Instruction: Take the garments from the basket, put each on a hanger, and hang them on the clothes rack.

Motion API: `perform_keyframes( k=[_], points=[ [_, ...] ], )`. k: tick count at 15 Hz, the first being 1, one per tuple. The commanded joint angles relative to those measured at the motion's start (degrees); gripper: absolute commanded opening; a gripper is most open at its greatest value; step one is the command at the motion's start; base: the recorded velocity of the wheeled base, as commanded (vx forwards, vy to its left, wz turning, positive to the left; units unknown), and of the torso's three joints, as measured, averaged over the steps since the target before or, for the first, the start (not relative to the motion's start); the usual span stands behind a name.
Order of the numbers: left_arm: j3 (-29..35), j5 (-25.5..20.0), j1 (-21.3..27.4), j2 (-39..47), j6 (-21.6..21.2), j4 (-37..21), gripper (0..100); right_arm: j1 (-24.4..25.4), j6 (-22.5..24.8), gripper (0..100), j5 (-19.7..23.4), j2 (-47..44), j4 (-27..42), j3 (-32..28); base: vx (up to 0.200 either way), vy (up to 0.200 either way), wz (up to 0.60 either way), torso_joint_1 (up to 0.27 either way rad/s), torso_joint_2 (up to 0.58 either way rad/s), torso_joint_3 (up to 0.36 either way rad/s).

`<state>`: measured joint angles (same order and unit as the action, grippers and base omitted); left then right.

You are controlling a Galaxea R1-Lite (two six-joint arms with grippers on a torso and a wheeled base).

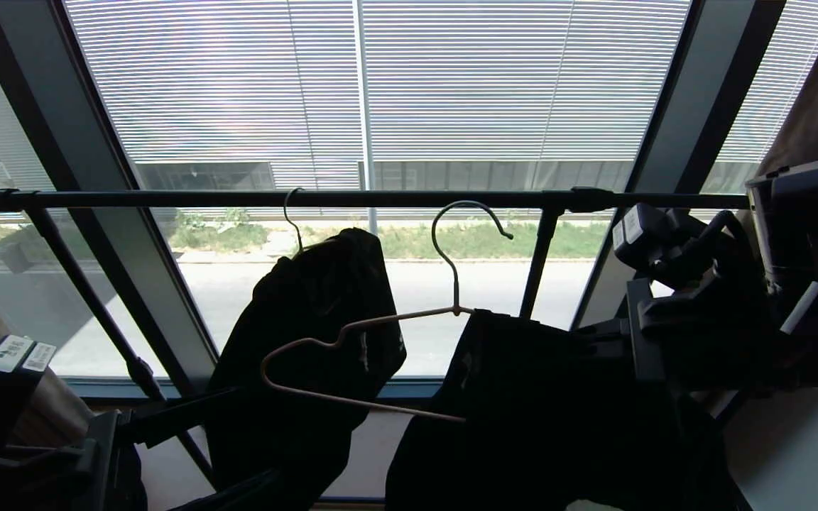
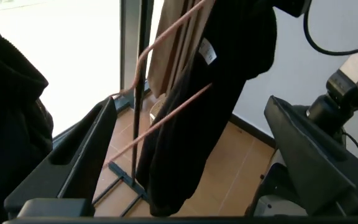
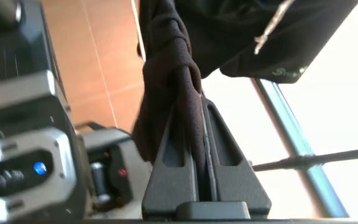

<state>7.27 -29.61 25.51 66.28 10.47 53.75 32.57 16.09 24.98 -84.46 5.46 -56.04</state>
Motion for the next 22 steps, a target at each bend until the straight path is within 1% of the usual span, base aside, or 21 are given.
perform_keyframes(
  k=[1,2,3,4,7,8,9,11,12,13,16,18,19,21,22],
  points=[
    [-1.7,-0.8,-0.6,2.6,2.2,0.0,100,-0.6,0.0,0,-2.4,1.0,0.0,-0.7,0.0,0.0,0.0,0.0,0.0,0.0],
    [-2.5,-1.0,-0.6,4.5,3.1,0.0,100,-0.6,-0.1,0,-2.9,1.0,0.0,-0.6,0.0,0.0,0.0,0.0,0.0,0.0],
    [-2.8,-0.9,-0.6,9.0,4.3,0.2,100,-0.6,-0.2,0,-3.0,1.0,0.0,-0.5,0.0,0.0,0.0,0.0,0.0,0.0],
    [-2.9,-0.9,-0.3,13.9,6.0,0.6,100,-0.6,-0.5,0,-3.1,1.0,0.0,0.9,0.0,0.0,0.0,0.0,0.0,0.0],
    [-2.1,-0.9,1.3,19.2,6.5,4.5,100,-0.6,-2.5,0,-3.1,2.5,-0.1,3.4,0.0,0.0,0.0,0.0,0.0,0.0],
    [-1.2,-0.8,3.0,21.9,6.4,6.2,100,-0.6,-3.2,0,-3.1,3.2,-1.0,5.1,0.0,0.0,0.0,0.0,0.0,0.0],
    [-0.9,-0.6,4.1,23.5,6.3,7.0,100,-0.6,-3.8,0,-3.1,3.9,-3.5,7.5,0.0,0.0,0.0,0.0,0.0,0.0],
    [-0.8,-0.5,5.0,24.0,6.1,8.4,100,-0.6,-5.1,0,-3.1,4.2,-11.3,11.7,0.0,0.0,0.0,0.0,0.0,0.0],
    [-1.0,-0.6,5.2,24.0,5.9,8.7,100,-0.7,-5.5,0,-3.1,4.2,-13.6,12.4,0.0,0.0,0.0,0.0,0.0,0.0],
    [-1.1,-0.7,5.2,23.9,5.9,9.0,100,-1.1,-6.4,0,-3.1,4.1,-14.3,12.3,0.0,0.0,0.0,0.0,0.0,0.0],
    [-1.8,-0.8,4.9,25.7,6.1,9.4,100,-2.0,-7.1,0,-2.7,4.4,-14.4,12.4,0.0,0.0,0.0,0.0,0.0,0.0],
    [-2.7,-0.8,4.9,28.5,6.1,12.3,100,-2.6,-7.2,0,-1.9,5.6,-14.5,12.3,0.0,0.0,0.0,0.0,0.0,0.0],
    [-3.2,-0.8,4.8,30.8,6.1,15.9,100,-2.9,-7.2,0,0.0,6.8,-14.5,12.4,0.0,0.0,0.0,0.0,0.0,0.0],
    [-3.9,-0.8,4.7,34.4,6.2,21.0,100,-3.5,-7.2,0,3.4,9.0,-14.5,12.8,0.0,0.0,0.0,0.0,0.0,0.0],
    [-4.3,-0.8,4.7,35.7,6.2,23.0,100,-3.7,-7.2,0,4.3,9.8,-14.5,13.1,0.0,0.0,0.0,0.0,0.0,0.0]
  ],
)
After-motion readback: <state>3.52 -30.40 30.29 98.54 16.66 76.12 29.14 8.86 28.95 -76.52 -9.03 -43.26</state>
